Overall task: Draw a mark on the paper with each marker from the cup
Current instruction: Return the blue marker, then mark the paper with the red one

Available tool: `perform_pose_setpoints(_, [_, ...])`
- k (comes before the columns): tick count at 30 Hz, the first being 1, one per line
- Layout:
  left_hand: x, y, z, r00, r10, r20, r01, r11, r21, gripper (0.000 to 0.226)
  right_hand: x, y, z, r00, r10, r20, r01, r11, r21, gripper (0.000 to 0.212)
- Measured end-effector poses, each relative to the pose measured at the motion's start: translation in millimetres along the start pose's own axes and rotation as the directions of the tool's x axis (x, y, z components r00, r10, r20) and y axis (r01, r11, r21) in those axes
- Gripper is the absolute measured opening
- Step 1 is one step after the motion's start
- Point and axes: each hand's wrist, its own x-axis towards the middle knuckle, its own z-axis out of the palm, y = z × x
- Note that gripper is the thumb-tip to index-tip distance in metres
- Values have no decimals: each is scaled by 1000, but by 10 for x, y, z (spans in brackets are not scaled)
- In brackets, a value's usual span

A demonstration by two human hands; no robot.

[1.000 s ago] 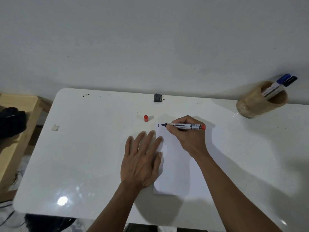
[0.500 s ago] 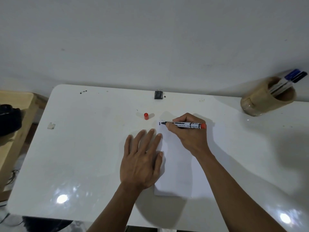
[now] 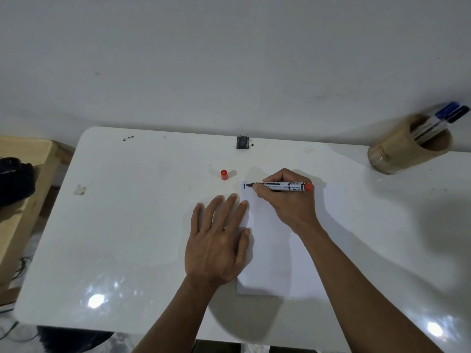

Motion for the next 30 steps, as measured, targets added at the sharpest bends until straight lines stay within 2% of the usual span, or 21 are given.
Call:
perform_pose_setpoints(10, [-2, 5, -7, 1000, -3, -15, 3, 1000, -3, 54, -3, -29, -13, 1000, -4, 11, 5, 996, -88, 18])
perform_pose_setpoints(19, [-8, 0, 26, 1000, -6, -31, 6, 1000, -11, 54, 2, -7, -15, 1000, -3, 14, 4, 997, -75, 18])
perform_pose_setpoints(21, [-6, 3, 27, 999, -2, -41, 2, 1000, -9, 54, 11, -23, -29, 999, 19, 27, -19, 1000, -14, 17])
perform_pose_setpoints(26, [-3, 0, 15, 999, -4, -36, 4, 1000, -15, 54, 3, -162, -100, 986, 164, 33, -166, 941, 295, 18])
perform_pose_setpoints(30, [0, -4, -7, 1000, -12, 4, 12, 999, -40, 55, -115, -293, -162, 984, 178, 17, -169, 894, 414, 19])
